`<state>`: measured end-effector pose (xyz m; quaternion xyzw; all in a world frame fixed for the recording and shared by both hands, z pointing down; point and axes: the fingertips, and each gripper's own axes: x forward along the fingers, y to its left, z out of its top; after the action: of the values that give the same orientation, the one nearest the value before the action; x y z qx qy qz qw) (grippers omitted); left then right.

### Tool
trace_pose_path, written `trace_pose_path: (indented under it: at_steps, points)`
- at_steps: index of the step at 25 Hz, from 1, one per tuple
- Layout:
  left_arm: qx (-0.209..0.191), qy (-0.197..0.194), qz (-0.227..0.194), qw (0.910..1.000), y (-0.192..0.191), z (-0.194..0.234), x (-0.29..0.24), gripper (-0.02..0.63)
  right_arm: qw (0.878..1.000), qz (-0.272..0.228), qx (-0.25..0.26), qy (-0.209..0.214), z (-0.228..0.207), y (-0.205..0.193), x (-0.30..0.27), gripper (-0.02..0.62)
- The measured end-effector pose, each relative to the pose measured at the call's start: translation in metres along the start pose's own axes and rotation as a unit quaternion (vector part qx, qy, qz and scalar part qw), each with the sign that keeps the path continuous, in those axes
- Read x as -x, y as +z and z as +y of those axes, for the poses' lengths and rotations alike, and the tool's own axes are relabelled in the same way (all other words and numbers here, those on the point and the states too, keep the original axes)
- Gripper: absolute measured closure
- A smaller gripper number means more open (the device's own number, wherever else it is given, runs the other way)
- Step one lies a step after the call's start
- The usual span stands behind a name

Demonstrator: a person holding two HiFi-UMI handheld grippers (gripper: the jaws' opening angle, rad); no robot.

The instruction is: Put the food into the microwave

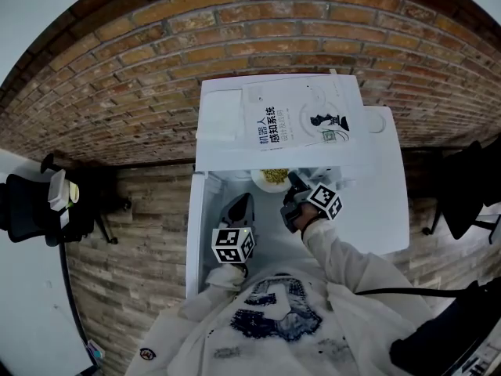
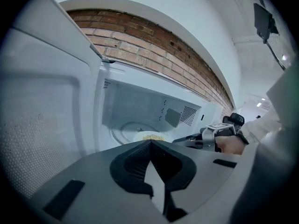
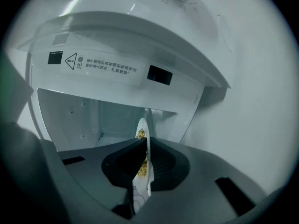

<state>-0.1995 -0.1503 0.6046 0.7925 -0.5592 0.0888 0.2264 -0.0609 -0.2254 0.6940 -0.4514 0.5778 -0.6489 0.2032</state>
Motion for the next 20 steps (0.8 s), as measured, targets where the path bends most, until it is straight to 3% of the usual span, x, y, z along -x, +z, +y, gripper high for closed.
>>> trace_pose_path:
  at_steps: [20]
  points:
    - [0.005,-0.011,0.009,0.9999,-0.005,-0.004,-0.003,0.598,0.999,-0.023,-0.023,0.014,0.004,0.011,-0.003,0.563]
